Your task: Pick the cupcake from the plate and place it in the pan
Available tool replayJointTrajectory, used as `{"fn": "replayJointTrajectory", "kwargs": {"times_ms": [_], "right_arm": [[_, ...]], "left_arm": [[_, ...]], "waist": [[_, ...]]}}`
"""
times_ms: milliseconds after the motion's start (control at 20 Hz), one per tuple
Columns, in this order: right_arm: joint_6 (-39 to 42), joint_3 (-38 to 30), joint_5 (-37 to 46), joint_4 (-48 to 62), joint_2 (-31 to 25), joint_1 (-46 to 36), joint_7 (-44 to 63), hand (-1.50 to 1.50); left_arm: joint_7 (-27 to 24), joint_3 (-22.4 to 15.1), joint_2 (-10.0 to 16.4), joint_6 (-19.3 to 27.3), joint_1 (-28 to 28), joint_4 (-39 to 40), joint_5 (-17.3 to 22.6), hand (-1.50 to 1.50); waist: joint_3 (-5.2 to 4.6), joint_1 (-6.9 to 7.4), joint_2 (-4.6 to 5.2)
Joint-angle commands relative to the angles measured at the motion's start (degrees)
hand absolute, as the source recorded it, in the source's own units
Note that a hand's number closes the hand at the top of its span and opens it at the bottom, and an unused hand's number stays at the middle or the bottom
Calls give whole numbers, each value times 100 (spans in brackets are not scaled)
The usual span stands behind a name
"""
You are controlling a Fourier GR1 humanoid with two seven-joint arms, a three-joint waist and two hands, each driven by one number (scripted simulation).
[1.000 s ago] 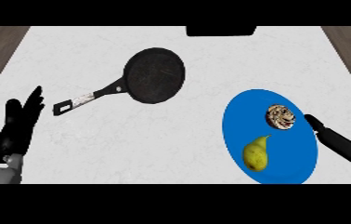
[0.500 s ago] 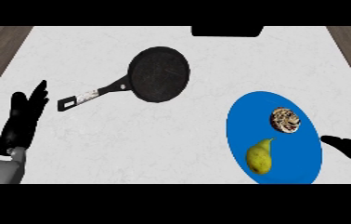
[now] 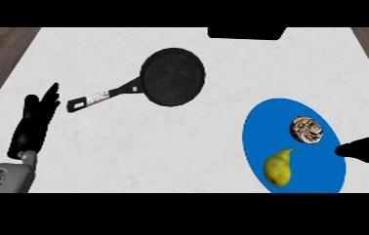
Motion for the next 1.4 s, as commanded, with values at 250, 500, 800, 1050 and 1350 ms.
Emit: {"fn": "replayJointTrajectory", "kwargs": {"times_ms": [250,500,800,1050,1350], "right_arm": [[871,1047,472,794,1040,-1198,1154,-150],[928,1007,850,1018,1379,-955,886,-150],[1082,1170,1330,1393,1771,-1111,1065,-150],[1626,1031,1299,1715,2133,-1593,1254,-150],[1737,605,1761,1953,2371,-1283,667,-150]], "left_arm": [[-177,350,121,-174,181,70,-40,0],[237,460,73,-257,50,-79,-86,0],[-147,447,-247,-190,150,186,-303,0],[-10,575,-273,-257,-457,656,-463,0],[-54,854,-235,-566,60,207,-442,0]], "waist": [[20,-147,-43],[23,-235,-58],[22,-231,-54],[20,-243,-44],[23,-243,-56]]}}
